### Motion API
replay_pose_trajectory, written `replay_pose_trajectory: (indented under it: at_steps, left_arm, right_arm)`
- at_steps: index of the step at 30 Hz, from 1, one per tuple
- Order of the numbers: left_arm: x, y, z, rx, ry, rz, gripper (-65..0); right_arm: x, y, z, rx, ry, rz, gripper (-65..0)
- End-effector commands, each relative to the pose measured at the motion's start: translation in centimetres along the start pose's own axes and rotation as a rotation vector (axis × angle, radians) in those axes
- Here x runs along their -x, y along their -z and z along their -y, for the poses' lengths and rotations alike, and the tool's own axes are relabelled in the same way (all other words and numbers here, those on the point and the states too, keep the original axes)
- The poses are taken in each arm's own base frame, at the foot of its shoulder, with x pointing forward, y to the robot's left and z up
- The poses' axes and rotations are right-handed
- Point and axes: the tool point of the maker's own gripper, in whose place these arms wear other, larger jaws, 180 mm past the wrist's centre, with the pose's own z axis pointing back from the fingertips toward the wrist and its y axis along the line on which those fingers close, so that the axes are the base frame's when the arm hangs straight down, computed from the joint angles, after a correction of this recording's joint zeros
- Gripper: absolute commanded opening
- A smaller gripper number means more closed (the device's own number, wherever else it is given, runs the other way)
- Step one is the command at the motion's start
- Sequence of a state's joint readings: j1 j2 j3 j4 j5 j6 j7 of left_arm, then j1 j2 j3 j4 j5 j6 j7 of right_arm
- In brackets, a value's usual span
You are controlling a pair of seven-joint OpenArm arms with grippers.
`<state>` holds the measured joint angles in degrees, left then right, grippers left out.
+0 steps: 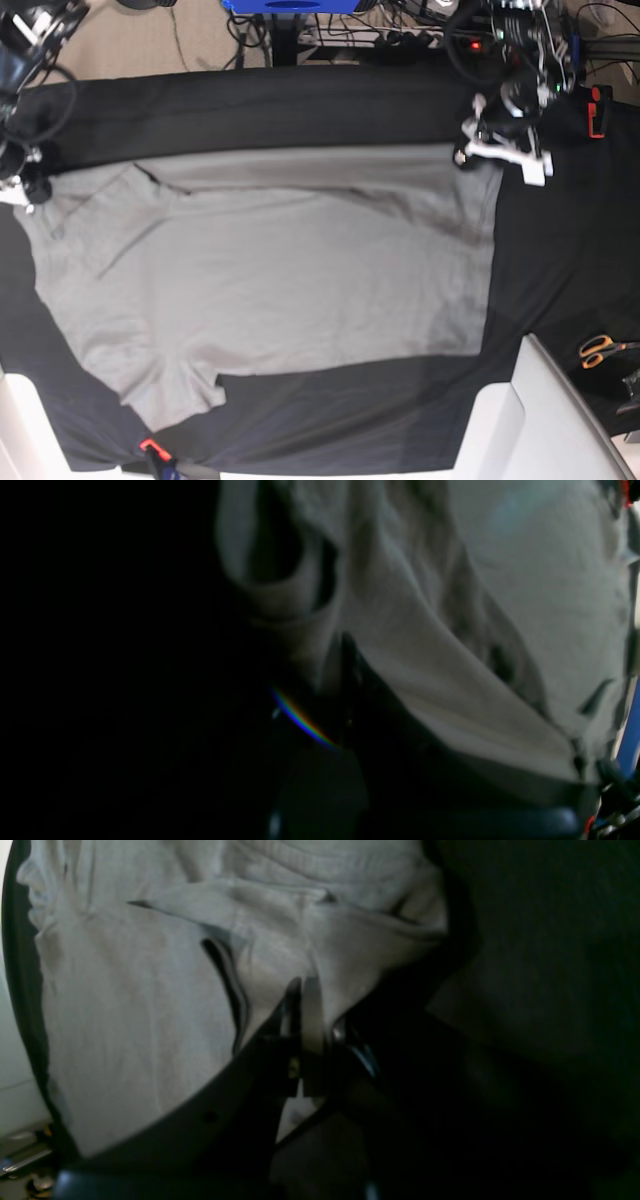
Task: Fold the T-shirt properly
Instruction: 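Drag the shirt toward the arms with both grippers, then release the shirt and raise both grippers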
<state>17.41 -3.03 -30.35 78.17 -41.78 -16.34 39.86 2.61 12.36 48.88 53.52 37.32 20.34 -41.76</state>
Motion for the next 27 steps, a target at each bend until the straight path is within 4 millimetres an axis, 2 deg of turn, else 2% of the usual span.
replay_pose_trajectory:
  at_steps: [1, 6, 10, 18, 27]
  left_arm:
    - [-0.9, -0.9, -0.3, -0.006, 0.021, 0.034, -65.0]
    - [1.0, -2.9, -1.6, -0.041, 0.043, 0.004, -65.0]
    - [2.0, -3.7, -2.3, -0.059, 0.044, -0.016, -65.0]
    - [1.8, -4.9, -2.1, -0.061, 0.078, -0.008, -65.0]
    - [2.9, -5.5, -3.0, -0.084, 0.079, -0.034, -65.0]
  right_arm:
    - [-2.3, -0.9, -0.4, -0.009, -0.028, 0.063, -65.0]
    - [0.1, -2.3, 0.4, 0.013, -0.065, 0.041, -65.0]
    - [1.3, -3.3, 1.4, 0.036, -0.083, 0.034, -65.0]
    - [3.0, -4.6, 3.8, 0.084, -0.092, 0.001, -65.0]
    - [4.8, -6.1, 5.6, 0.079, -0.025, -0.012, -65.0]
